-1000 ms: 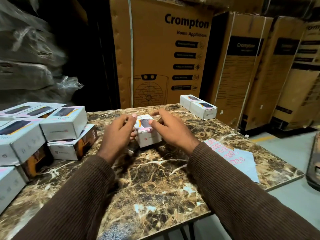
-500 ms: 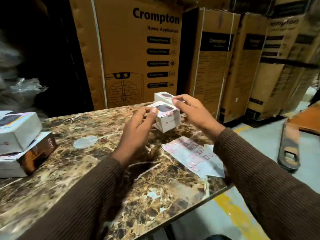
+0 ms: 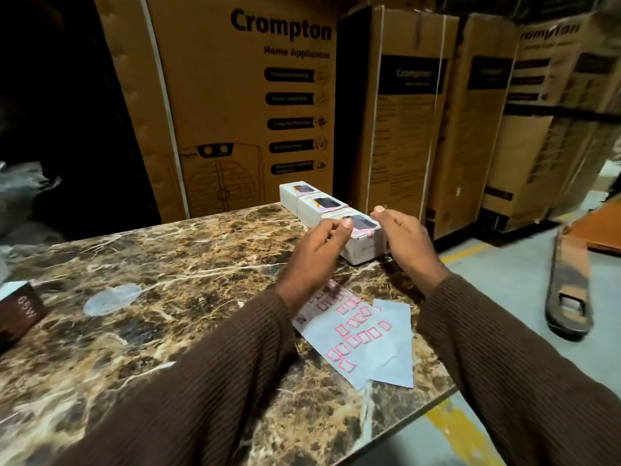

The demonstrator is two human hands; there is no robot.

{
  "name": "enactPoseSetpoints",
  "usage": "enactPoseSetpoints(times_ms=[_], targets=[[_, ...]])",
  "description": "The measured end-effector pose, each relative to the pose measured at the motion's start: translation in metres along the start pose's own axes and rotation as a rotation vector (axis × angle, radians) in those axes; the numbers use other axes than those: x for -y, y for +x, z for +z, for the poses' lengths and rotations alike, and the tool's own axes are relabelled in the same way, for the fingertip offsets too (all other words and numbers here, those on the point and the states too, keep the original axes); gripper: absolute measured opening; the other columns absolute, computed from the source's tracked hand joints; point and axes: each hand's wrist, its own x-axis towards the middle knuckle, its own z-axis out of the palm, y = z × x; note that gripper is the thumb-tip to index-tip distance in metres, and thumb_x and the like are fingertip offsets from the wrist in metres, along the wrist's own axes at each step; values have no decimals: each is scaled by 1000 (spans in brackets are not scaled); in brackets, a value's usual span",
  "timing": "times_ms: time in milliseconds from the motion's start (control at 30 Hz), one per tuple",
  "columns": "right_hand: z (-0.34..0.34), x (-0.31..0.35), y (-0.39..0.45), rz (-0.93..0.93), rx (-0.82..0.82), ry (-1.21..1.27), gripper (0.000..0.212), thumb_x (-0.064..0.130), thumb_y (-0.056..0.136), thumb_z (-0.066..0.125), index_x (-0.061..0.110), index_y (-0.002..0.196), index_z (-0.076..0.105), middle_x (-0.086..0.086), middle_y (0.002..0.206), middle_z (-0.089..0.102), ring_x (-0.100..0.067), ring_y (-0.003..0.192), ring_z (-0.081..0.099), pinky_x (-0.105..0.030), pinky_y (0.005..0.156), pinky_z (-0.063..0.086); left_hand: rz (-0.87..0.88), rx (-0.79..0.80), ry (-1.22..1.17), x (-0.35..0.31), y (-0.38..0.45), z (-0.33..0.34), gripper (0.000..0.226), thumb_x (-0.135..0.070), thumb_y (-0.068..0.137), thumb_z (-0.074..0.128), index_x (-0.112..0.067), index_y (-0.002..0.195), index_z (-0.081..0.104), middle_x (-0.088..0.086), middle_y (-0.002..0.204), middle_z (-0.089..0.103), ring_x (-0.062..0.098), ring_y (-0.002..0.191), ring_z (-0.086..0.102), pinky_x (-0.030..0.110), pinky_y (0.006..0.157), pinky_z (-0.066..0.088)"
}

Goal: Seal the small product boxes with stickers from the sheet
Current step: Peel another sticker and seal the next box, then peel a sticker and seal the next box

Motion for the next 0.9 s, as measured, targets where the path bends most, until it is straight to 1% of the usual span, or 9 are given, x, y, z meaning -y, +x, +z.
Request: enactPoseSetpoints(times_ms=[67,167,300,433,467,567,700,833,900], targets=[[0,-3,2,11,18,4,46,57,107,47,25,115,78,8,105,78,-12,105,69,-33,82,51,5,-1,14,2,0,1,41,-57,108,45,-24,118,68,-1,124,71,13,116,68,46,99,59],[-3,-6,3,20,5,6,45,59,106,47,26,111,76,8,107,76,-11,104,67,-33,81,51,9,21,23,6,-3,0,41,-58,107,45,-25,120,66,0,127,69,16,116,67,44,99,58],[-7,-6,0,-27,-83,-97,40,54,107,49,20,105,71,0,107,71,-12,97,62,-31,66,44,-16,38,-3,6,-6,-3,47,-63,103,45,-25,124,65,2,130,68,19,118,68,48,99,60],[-5,-6,-3,-45,-68,-139,38,51,108,49,17,107,67,-2,109,70,-15,98,62,-27,61,42,-9,58,33,2,-7,-3,37,-50,110,43,-23,123,64,-2,127,67,15,116,66,30,87,56],[-5,-5,-4,-51,-68,-143,38,50,108,49,17,108,67,-2,109,70,-15,99,62,-26,61,42,-4,68,45,2,-6,-2,37,-50,111,42,-23,123,64,-2,127,66,15,116,65,29,86,54],[-5,-5,-3,-52,-71,-139,37,49,108,50,16,109,67,-2,109,71,-14,99,63,-24,59,43,-2,76,68,1,-6,-1,37,-49,111,42,-23,126,63,-2,127,66,14,116,63,29,86,52],[-4,-6,-2,-48,-66,-146,38,48,109,49,16,112,68,-3,112,71,-14,101,63,-23,61,46,-22,81,48,1,-6,-2,33,-49,111,43,-25,119,64,-5,121,67,13,111,64,27,83,52],[-2,-8,-1,-33,-50,-128,38,48,109,49,15,115,68,-6,115,70,-19,107,64,-27,68,54,-26,80,43,5,-3,-2,33,-52,109,45,-27,117,65,-3,123,69,17,116,65,36,92,57],[-3,-8,-1,-38,-56,-146,38,47,108,50,15,115,69,-5,115,70,-18,107,63,-27,68,52,-24,75,44,5,-4,-3,33,-54,109,45,-29,115,66,-3,122,70,17,115,66,39,95,57]])
